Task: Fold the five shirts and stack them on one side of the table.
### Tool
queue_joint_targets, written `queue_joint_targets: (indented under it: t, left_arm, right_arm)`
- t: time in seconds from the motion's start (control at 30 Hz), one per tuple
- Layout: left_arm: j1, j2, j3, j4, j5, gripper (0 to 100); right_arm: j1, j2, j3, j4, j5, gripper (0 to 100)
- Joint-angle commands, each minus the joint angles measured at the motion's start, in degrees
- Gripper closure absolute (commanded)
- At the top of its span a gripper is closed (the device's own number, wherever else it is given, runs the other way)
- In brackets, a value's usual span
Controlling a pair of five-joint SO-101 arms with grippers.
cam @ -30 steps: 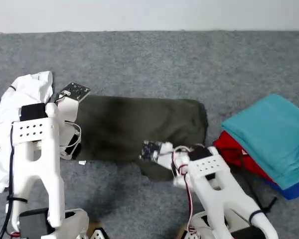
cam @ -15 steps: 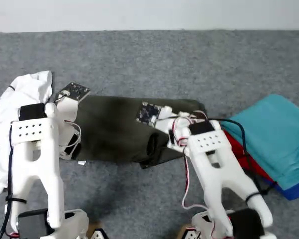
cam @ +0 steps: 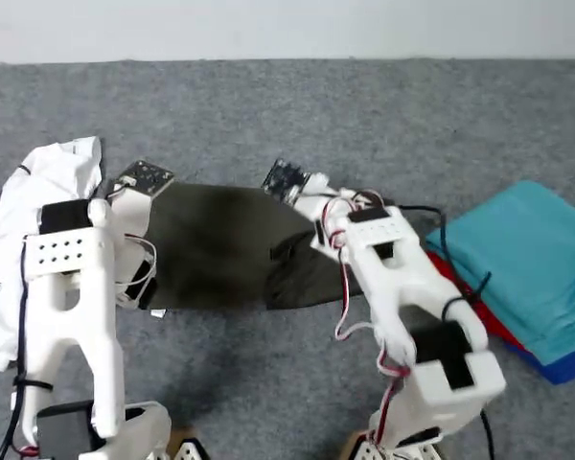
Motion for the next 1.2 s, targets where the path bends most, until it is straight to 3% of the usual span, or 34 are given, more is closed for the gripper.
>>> queue_joint_targets:
  t: [0.0, 0.27, 0.47, 0.6, 0.7, 0.83, 0.97, 1.17]
  left_arm:
    - [-0.44, -1.93, 0.66, -2.11, -0.53, 91]
    - [-0.88, -2.2, 0.75, -2.99, 0.0, 91]
    - [-0.97, -2.02, -5.14, -8.18, 13.71, 91]
    - [-1.14, -1.93, -6.9, -8.44, 16.35, 91]
    - [-5.36, -0.62, -7.16, -10.37, 17.32, 91]
    - [-12.57, 8.0, -10.77, -12.13, 24.09, 87]
    - [-12.04, 21.54, -19.38, -9.23, 25.67, 79]
    - [-7.91, 40.0, -40.4, -3.69, 25.85, 79]
  right_arm:
    - [2.86, 3.56, -7.56, -0.75, -5.45, 88.7]
    - [3.47, 5.41, -11.96, 2.15, -6.24, 84.7]
    - [5.67, -3.21, -19.96, 13.93, -14.15, 84.4]
    - [7.6, -7.25, -23.82, 21.85, -14.42, 84.4]
    - [8.13, -9.36, -24.44, 27.91, -14.51, 84.4]
    - [7.96, -11.74, -24.18, 32.92, -14.59, 84.4]
    - [7.78, -12.44, -24.09, 34.77, -14.68, 84.4]
    - [7.78, -12.88, -22.33, 34.33, -14.59, 84.4]
